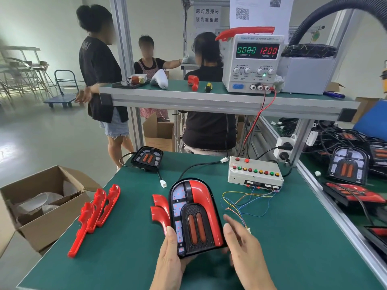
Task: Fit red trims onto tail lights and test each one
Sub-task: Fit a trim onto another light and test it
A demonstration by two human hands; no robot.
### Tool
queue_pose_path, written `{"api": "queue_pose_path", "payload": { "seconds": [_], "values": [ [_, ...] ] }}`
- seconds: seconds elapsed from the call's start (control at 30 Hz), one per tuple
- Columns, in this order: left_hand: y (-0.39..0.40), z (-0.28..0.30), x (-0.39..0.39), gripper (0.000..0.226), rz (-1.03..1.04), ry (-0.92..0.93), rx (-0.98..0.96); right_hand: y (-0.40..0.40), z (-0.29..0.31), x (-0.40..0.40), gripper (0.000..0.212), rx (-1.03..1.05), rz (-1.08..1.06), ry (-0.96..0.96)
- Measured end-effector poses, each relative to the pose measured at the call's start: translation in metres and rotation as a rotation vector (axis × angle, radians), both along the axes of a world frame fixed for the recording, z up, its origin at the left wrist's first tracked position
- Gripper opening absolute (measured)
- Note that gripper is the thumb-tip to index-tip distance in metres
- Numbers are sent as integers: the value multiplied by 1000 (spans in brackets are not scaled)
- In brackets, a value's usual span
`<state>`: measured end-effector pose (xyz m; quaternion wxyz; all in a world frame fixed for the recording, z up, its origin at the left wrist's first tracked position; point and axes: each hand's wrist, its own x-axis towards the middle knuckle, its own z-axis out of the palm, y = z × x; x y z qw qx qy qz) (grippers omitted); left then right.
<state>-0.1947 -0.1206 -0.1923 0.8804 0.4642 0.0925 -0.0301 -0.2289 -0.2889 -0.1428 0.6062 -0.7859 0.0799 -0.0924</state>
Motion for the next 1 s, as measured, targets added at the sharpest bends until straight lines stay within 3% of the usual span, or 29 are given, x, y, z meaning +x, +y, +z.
{"api": "queue_pose_path", "payload": {
  "seconds": [0.13,0.27,0.37,0.47,0.57,0.67,0.8,0.87,1.0],
  "values": [
    [-3,10,-6,70,-25,20,40,9,-8,3,21,289,94,38],
    [3,22,-19,73,-107,6,310,9,-16,3,22,391,48,35],
    [10,39,-19,31,-76,-155,635,3,-21,4,27,442,15,22],
    [21,62,-10,24,63,-257,695,4,-20,3,24,459,48,9],
    [30,79,17,45,107,-253,739,4,-24,3,21,439,47,0],
    [33,112,57,52,-34,-289,999,3,-30,5,23,422,31,6],
    [29,145,103,65,-503,-323,1367,4,-30,5,24,429,26,-4],
    [24,148,115,66,-649,-324,1447,4,-31,6,25,429,11,-10],
    [19,138,123,80,-673,-286,1388,3,-32,7,25,434,8,2]
  ]
}}
